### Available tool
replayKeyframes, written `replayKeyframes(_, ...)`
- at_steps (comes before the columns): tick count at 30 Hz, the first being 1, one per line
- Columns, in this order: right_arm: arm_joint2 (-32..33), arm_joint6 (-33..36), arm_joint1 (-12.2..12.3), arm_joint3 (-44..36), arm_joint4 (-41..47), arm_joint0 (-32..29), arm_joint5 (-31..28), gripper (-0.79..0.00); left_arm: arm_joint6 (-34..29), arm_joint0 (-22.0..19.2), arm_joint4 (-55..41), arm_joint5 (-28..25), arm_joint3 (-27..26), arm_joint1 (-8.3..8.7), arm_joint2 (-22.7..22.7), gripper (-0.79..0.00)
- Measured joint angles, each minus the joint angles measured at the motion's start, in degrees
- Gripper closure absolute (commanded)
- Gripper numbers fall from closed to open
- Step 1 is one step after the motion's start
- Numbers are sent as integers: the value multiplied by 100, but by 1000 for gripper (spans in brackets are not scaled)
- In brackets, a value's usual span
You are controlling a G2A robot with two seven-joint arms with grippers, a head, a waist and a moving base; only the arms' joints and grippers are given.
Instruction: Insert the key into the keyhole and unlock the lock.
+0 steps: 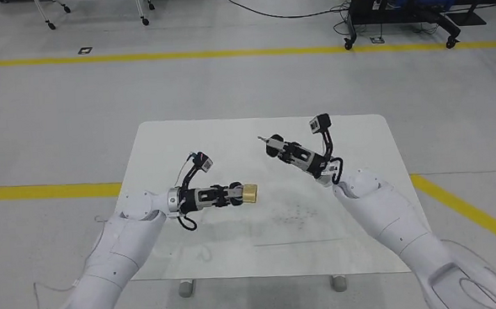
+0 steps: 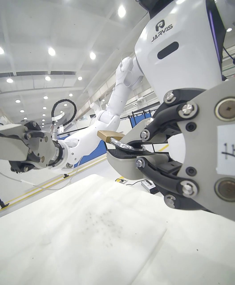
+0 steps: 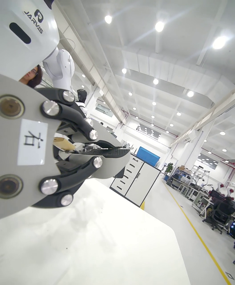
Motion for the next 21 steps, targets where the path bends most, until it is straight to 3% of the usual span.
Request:
replayKeyframes(14, -194, 1107, -257, 436, 547, 68, -738, 0, 331, -669, 111, 645, 522, -211, 330, 0)
replayKeyframes(21, -166, 1339, -289, 435, 422, 10, -855, 0, 561, -856, -28, 907, 762, -235, 184, 0)
